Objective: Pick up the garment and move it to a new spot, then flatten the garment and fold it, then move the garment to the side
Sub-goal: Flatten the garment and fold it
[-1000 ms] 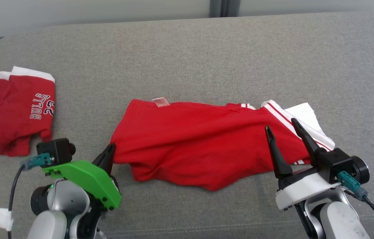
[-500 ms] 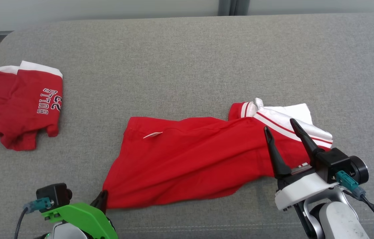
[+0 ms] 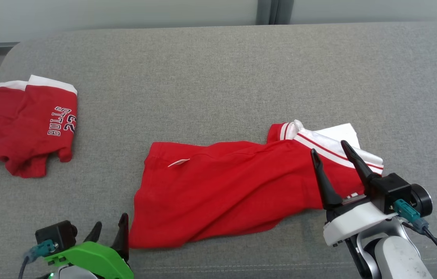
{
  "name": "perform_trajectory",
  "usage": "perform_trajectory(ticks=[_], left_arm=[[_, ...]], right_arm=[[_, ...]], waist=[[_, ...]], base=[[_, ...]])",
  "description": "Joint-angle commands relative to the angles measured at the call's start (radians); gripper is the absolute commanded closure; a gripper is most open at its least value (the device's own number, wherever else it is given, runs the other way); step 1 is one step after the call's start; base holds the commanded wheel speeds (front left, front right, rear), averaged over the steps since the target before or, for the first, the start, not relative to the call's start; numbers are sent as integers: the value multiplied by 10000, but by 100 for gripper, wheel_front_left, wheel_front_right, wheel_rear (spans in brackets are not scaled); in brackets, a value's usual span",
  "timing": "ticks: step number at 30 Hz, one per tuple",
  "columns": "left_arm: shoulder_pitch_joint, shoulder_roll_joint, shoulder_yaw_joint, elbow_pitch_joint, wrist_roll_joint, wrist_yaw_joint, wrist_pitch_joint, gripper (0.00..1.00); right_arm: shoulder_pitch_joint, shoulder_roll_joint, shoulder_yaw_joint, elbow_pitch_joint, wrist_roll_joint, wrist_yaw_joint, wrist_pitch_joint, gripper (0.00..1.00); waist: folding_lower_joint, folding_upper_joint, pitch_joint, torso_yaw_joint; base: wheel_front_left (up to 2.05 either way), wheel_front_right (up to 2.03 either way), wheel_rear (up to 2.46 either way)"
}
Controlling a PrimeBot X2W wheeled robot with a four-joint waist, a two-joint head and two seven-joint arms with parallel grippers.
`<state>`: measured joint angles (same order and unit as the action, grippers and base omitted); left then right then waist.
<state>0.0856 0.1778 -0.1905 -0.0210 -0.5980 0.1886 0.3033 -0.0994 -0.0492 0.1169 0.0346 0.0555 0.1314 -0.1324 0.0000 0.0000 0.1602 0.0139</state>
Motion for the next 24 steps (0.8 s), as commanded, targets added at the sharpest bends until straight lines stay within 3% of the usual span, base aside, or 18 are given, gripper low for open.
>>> perform_trajectory(ticks=[1, 6, 12, 18, 24], left_arm=[[-199, -25, 138, 38, 16, -210, -437, 0], [-477, -271, 465, 206, 124, -830, -2593, 0], [-772, -534, 112, 795, 708, -1814, -5022, 0], [-825, -756, -26, 1141, 1338, -2192, -5645, 0], [-503, -850, 260, 1217, 1697, -2049, -5685, 0]], right_arm=[[96, -23, -93, 23, 63, -14, 16, 0], [180, -27, -461, 51, 659, -14, -176, 0], [310, -30, -956, 433, 1516, -14, -401, 0], [497, -33, -1435, 798, 1684, -14, -451, 0], [741, -23, -1830, 997, 1356, -12, -311, 0]], waist=[[0, 0, -107, 24], [0, 0, -408, 159], [0, 0, -811, 359], [0, 0, -1336, 465], [0, 0, -1708, 421]], base=[[0, 0, 0], [0, 0, 0], [0, 0, 0], [0, 0, 0], [0, 0, 0]])
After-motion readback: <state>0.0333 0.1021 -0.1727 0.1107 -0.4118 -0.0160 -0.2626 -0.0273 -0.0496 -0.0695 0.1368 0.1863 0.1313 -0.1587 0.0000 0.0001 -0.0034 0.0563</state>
